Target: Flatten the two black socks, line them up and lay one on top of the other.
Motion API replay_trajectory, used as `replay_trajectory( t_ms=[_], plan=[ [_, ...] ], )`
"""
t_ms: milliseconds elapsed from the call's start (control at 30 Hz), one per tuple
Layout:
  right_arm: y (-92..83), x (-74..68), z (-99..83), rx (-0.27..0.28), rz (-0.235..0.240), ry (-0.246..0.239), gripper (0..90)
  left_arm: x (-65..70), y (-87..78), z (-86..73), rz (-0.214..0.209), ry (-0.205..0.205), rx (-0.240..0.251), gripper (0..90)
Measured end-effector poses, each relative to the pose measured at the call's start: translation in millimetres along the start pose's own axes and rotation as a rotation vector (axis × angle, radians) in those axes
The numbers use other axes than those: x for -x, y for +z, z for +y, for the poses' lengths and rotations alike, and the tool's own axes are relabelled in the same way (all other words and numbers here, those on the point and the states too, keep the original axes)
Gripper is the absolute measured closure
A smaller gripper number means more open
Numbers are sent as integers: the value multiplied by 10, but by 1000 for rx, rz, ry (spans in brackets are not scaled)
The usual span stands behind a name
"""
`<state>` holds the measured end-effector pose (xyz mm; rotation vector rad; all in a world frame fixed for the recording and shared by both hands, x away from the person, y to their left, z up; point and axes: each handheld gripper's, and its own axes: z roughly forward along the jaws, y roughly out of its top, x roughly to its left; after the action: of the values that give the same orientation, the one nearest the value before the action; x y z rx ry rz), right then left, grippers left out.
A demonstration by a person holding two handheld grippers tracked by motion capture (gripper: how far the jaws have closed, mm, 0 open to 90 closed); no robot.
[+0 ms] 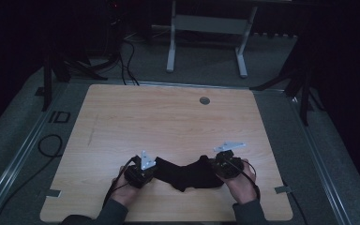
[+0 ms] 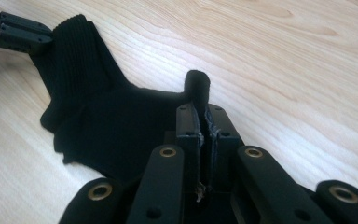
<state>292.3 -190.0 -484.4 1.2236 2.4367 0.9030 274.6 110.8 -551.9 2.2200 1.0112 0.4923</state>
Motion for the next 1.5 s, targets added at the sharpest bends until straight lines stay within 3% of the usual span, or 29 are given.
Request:
replay_trajectory(
  t_ms=[200,267,467,667,867,967,1100,1300,1500],
  plan=[
    [-51,110,-155,-5,-20,51,849,-2,0,0,-1,1,0,843],
    [-17,167,-221,-25,-41,63,849,0,0,0,-1,1,-1,842],
    [108,272,-435,-83,-17,114,839,0,1,2,-2,4,-1,842],
    [268,283,-548,-127,-17,119,802,9,0,2,-1,5,0,841],
    [306,293,-542,-86,-44,112,760,11,5,6,1,7,0,836],
    [320,284,-522,-71,-118,77,677,8,13,14,1,7,2,835],
    [304,340,-512,-43,-179,76,642,3,22,23,0,11,1,834],
    [349,436,-494,-13,-220,92,634,11,46,42,12,11,7,832],
    [325,541,-451,41,-247,144,618,17,61,57,20,5,11,830]
  ],
)
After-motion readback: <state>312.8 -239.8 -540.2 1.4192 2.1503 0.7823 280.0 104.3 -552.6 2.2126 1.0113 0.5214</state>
